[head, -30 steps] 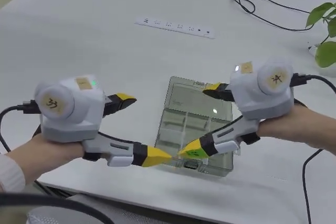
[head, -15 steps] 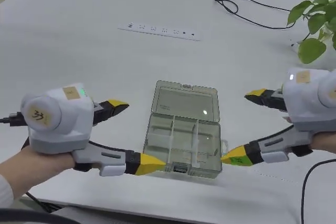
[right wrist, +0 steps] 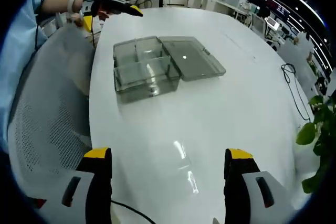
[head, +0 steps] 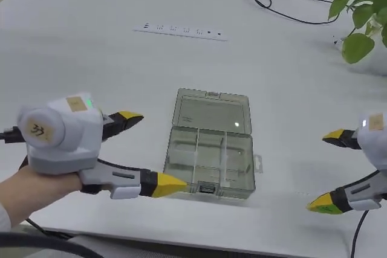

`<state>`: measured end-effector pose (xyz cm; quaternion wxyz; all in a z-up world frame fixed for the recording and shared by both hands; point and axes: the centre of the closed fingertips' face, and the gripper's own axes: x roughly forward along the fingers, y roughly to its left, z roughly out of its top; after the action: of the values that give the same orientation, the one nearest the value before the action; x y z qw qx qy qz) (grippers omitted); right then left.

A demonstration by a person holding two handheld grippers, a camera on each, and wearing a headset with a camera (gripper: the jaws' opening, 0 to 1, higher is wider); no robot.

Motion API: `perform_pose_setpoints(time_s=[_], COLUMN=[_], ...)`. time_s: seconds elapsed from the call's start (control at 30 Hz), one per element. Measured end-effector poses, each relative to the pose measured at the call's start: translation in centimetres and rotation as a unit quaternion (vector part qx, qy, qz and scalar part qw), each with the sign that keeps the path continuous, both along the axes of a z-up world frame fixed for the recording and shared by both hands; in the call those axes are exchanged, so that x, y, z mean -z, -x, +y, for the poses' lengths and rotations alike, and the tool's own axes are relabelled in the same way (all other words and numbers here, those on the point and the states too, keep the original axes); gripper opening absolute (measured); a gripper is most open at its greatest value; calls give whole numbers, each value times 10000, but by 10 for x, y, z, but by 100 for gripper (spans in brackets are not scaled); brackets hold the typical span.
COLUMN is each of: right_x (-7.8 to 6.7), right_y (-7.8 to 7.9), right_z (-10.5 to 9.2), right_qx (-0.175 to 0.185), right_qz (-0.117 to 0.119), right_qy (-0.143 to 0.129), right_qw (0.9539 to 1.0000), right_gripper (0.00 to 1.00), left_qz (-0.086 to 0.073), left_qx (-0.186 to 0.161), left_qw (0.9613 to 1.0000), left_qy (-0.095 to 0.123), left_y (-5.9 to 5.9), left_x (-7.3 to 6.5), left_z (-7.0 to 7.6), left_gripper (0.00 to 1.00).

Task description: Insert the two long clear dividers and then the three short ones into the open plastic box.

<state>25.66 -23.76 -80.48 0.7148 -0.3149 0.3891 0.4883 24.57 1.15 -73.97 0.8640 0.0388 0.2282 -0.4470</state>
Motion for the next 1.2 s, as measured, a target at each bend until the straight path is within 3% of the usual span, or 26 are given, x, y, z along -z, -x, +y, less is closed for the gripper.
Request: perform_pose_setpoints(time_s=[0.1, 0.27, 0.53, 0.67, 0.83, 1.2], right_x=[11, 18, 31, 40, 45, 45], right_y=[0, 2, -3, -6, -6, -3], right_z=[-14, -10, -11, -15, -12, -7], right_qx=[-272, -575, -948, -1248, -1267, -1393], right_qz=[92, 266, 392, 393, 477, 508], right_qy=[292, 441, 791, 1008, 1036, 1108], right_qw=[9992, 9970, 9916, 9863, 9854, 9827], right_gripper=[86, 81, 64, 54, 45, 40], left_qz=[10, 22, 28, 21, 27, 21], left_qx=[-29, -57, -104, -140, -151, -152], left_qw=[10000, 10000, 9999, 9999, 9999, 9998], left_qy=[48, 36, 31, 39, 47, 85], left_y=[2, 4, 6, 6, 5, 5], left_x=[-1, 1, 1, 1, 1, 1], left_z=[1, 2, 6, 8, 8, 5], left_gripper=[97, 96, 96, 95, 95, 95])
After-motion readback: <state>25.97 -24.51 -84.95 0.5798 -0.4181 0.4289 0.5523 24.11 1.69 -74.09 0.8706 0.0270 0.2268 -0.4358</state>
